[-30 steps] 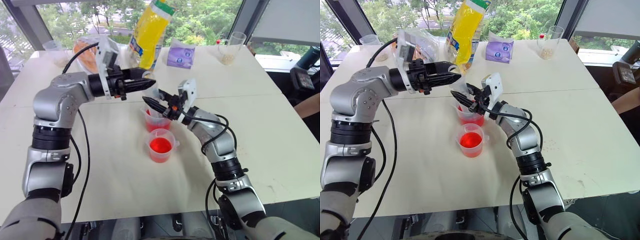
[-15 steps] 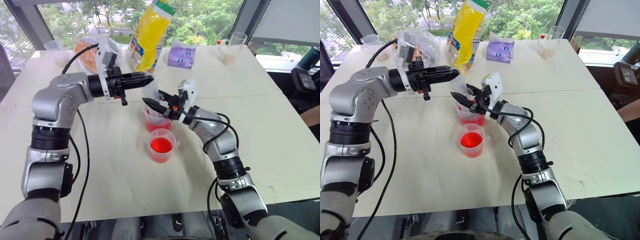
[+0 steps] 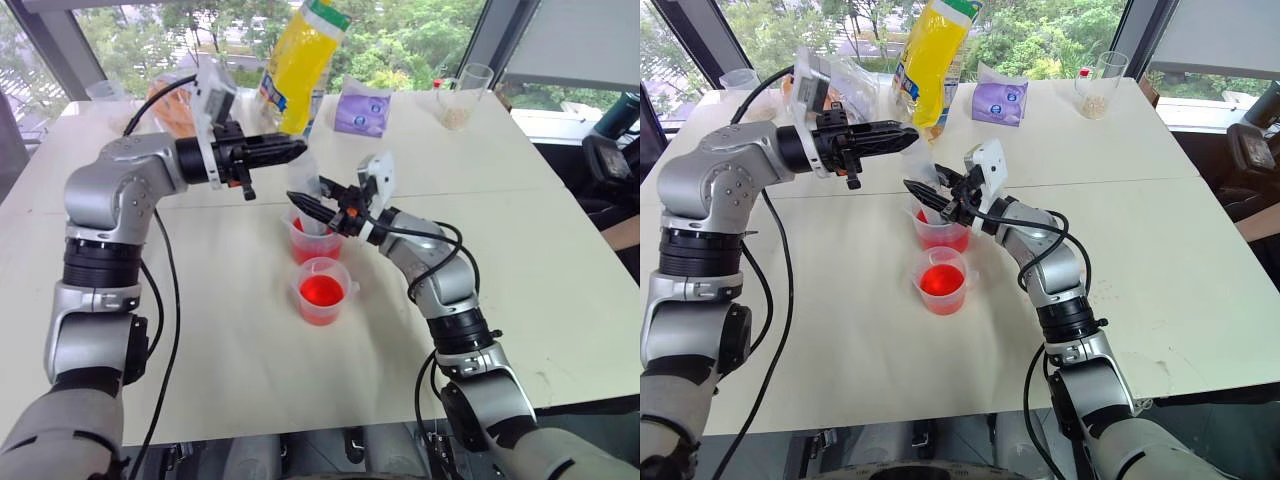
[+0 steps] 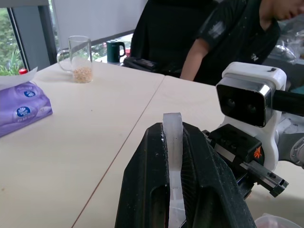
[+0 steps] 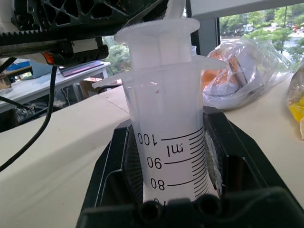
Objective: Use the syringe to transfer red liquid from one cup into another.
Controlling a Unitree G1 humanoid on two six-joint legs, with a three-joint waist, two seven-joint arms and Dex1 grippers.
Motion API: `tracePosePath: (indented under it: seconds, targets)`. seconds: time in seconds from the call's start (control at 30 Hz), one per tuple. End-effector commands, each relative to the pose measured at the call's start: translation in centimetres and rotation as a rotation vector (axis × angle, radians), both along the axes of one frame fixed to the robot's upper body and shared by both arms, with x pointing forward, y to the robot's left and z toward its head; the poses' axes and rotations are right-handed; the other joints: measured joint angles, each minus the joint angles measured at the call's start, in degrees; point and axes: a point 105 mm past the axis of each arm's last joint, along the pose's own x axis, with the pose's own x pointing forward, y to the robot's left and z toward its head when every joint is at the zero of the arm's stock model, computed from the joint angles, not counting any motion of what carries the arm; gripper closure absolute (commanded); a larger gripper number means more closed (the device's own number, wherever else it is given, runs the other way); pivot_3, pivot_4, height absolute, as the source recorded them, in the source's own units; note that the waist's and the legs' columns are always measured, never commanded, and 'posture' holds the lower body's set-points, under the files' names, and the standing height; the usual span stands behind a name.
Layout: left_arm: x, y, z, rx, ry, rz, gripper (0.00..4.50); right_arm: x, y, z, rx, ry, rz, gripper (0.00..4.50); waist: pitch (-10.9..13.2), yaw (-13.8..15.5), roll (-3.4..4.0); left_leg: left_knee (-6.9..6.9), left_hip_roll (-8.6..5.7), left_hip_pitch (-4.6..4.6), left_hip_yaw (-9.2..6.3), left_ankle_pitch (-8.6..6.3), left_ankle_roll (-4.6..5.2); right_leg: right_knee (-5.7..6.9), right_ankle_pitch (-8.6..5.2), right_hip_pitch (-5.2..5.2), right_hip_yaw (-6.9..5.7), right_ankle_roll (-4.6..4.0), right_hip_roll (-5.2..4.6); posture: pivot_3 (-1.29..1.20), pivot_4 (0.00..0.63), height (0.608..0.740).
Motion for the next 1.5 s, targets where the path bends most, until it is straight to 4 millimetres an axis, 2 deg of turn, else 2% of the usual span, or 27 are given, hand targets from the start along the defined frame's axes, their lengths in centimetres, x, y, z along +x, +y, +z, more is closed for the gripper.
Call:
tracePosePath:
  seconds: [0.03, 0.4, 0.57, 0.63, 0.67, 0.77, 0.83, 0.9, 1.03, 1.2, 1.3, 1.37, 1.43, 1.5]
  targets:
    - [-0.7, 1.4, 5.8, -0.044, -0.237, 0.061, 4.48, -0.7, 0.7, -2.7, -0.07, 0.077, 0.042, 3.14, 0.0, 0.0, 0.0, 0.0, 0.0, 0.0, 0.0, 0.0, 0.0, 0.0, 0.0, 0.0, 0.0, 0.0, 0.0, 0.0, 0.15, 0.74]
    - [-0.6, 1.9, 6.2, -0.048, -0.254, 0.077, 4.48, -0.8, 0.7, -2.7, -0.077, 0.076, 0.048, 3.14, 0.0, 0.01, 0.0, 0.0, 0.0, 0.0, 0.0, 0.0, 0.0, 0.0, 0.0, 0.0, 0.0, 0.0, 0.0, 0.0, 0.15, 0.74]
    - [-0.7, 1.6, 5.4, -0.04, -0.23, 0.057, 4.48, -0.8, 0.8, -2.0, -0.07, 0.046, 0.045, 3.14, 0.0, 0.0, 0.0, 0.0, 0.0, 0.0, 0.0, 0.0, 0.0, 0.0, 0.0, 0.0, 0.0, 0.0, 0.0, 0.0, 0.15, 0.74]
    - [-0.9, 1.5, 4.9, -0.032, -0.212, 0.042, 3.63, -0.8, 0.9, -1.1, -0.056, 0.021, 0.043, 3.14, 0.0, 0.0, 0.0, 0.0, 0.0, 0.0, 0.0, 0.0, 0.0, 0.0, 0.0, 0.0, 0.0, 0.0, 0.0, 0.0, 0.15, 0.74]
    - [-1.0, 1.4, 4.6, -0.031, -0.197, 0.035, 3.37, -0.8, 0.9, -0.4, -0.042, 0.004, 0.038, 3.14, 0.0, -0.15, 0.0, 0.0, 0.0, 0.0, -0.01, 0.0, 0.0, 0.0, 0.0, 0.0, 0.0, 0.0, 0.0, 0.0, 0.15, 0.74]
    - [-1.2, 1.4, 3.9, -0.019, -0.178, 0.02, 1.91, -0.7, 0.6, 1.2, -0.014, -0.037, 0.023, 3.14, 0.0, -0.14, 0.0, 0.0, 0.01, 0.01, -0.02, 0.0, 0.0, 0.01, 0.0, 0.0, -0.01, 0.0, 0.01, 0.0, 0.15, 0.74]
    - [-1.3, 1.5, 3.7, -0.016, -0.178, 0.022, 0.75, -0.6, 0.5, 1.9, -0.004, -0.053, 0.015, 3.14, 0.0, -0.1, 0.0, 0.0, 0.02, 0.01, 0.0, 0.0, 0.0, 0.01, 0.0, 0.0, 0.0, 0.0, 0.0, 0.0, 0.15, 0.74]
    - [-1.6, 1.7, 3.5, -0.022, -0.18, 0.016, 0.03, -0.5, 0.3, 2.7, 0.007, -0.07, 0.004, 3.14, 0.0, -0.04, 0.0, 0.0, 0.01, 0.01, 0.0, 0.0, 0.0, 0.01, 0.0, 0.0, 0.0, 0.0, 0.0, 0.0, 0.15, 0.74]
    - [-2.1, 2.9, 4.4, -0.103, -0.174, 0.025, 0.03, -0.2, -0.3, 4.3, 0.037, -0.105, -0.022, 3.14, 0.0, -0.07, 0.0, 0.0, 0.02, 0.0, 0.0, 0.0, 0.0, 0.01, 0.0, -0.02, 0.0, 0.0, -0.01, 0.0, 0.15, 0.74]
    - [-2.3, 4.3, 4.4, -0.112, -0.155, 0.059, 0.03, -0.3, -1.0, 6.5, 0.081, -0.147, -0.038, 3.14, 0.0, -0.1, 0.0, 0.0, 0.02, 0.0, 0.0, 0.0, 0.0, 0.0, 0.0, -0.02, 0.0, 0.0, -0.01, 0.0, 0.15, 0.74]
    - [-2.5, 5.0, 4.3, -0.109, -0.148, 0.073, 0.03, -1.0, -1.5, 8.4, 0.113, -0.181, -0.025, 3.14, 0.01, -0.09, 0.01, 0.0, 0.02, -0.01, 0.01, 0.0, 0.0, 0.01, 0.0, -0.02, 0.0, 0.0, -0.02, 0.0, 0.15, 0.74]
    - [-2.6, 5.5, 4.4, -0.117, -0.137, 0.08, 0.03, -2.3, -2.0, 10.1, 0.168, -0.166, 0.03, 3.14, 0.01, 0.08, 0.0, 0.0, 0.02, -0.01, -0.01, 0.0, 0.0, 0.01, 0.0, -0.02, 0.0, 0.0, -0.02, 0.0, 0.15, 0.74]
    - [-2.8, 5.8, 4.5, -0.131, -0.126, 0.078, 0.03, -4.4, -2.6, 11.4, 0.223, -0.12, 0.147, 3.14, 0.01, 0.14, 0.0, 0.0, 0.04, -0.02, -0.01, 0.0, 0.0, 0.0, 0.0, -0.02, -0.01, 0.0, -0.02, 0.0, 0.15, 0.74]
    - [-2.9, 5.7, 4.5, -0.133, -0.119, 0.071, 0.03, -6.0, -3.1, 11.7, 0.233, -0.074, 0.236, 3.14, 0.0, 0.24, 0.0, 0.0, 0.06, -0.03, -0.03, -0.01, 0.01, -0.02, 0.0, 0.0, -0.01, 0.0, -0.05, 0.0, 0.15, 0.74]
